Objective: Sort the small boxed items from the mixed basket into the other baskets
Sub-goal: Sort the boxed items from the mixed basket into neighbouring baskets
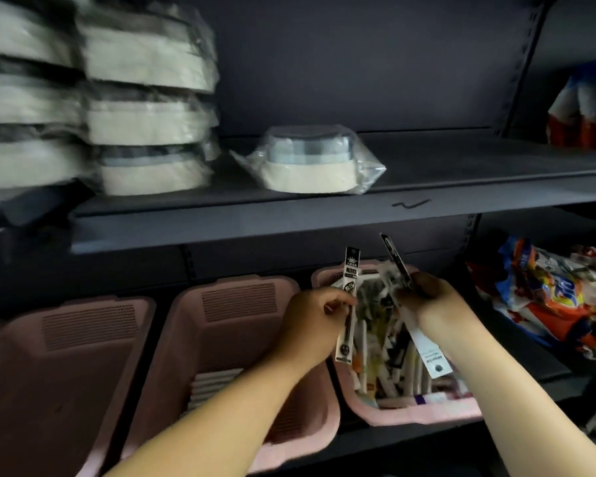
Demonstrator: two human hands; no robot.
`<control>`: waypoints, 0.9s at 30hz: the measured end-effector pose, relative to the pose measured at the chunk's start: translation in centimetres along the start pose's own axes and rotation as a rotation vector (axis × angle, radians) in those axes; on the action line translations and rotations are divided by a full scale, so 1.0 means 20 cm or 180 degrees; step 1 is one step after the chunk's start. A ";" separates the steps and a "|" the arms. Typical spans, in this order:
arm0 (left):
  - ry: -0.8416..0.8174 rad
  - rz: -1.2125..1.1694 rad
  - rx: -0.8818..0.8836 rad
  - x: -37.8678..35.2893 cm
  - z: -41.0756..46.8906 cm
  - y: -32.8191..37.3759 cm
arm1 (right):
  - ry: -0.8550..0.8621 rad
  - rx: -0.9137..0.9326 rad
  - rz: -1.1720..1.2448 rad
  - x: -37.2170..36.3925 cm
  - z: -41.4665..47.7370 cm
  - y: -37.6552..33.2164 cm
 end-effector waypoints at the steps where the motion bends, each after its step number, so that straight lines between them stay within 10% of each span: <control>1: 0.0050 0.0077 -0.0030 0.10 -0.01 -0.01 | -0.0115 0.0027 -0.0113 -0.08 0.01 -0.04; 18: 0.1992 0.1244 0.1571 2.65 -1.09 -0.72 | -0.2149 0.1128 -0.0348 -1.93 -0.59 -1.08; 27: 0.1734 0.2979 0.1970 3.16 -1.51 -1.00 | -0.2658 0.1306 -0.0677 -2.38 -0.84 -1.24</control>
Point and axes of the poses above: each hand's wrist, its own z-axis towards the middle knuckle, its own x-axis out of the back of the hand, y = z × x, the point moved 9 cm from there along z, towards the middle knuckle, and after that the axes turned 2 degrees about x, right-handed, at the moved point
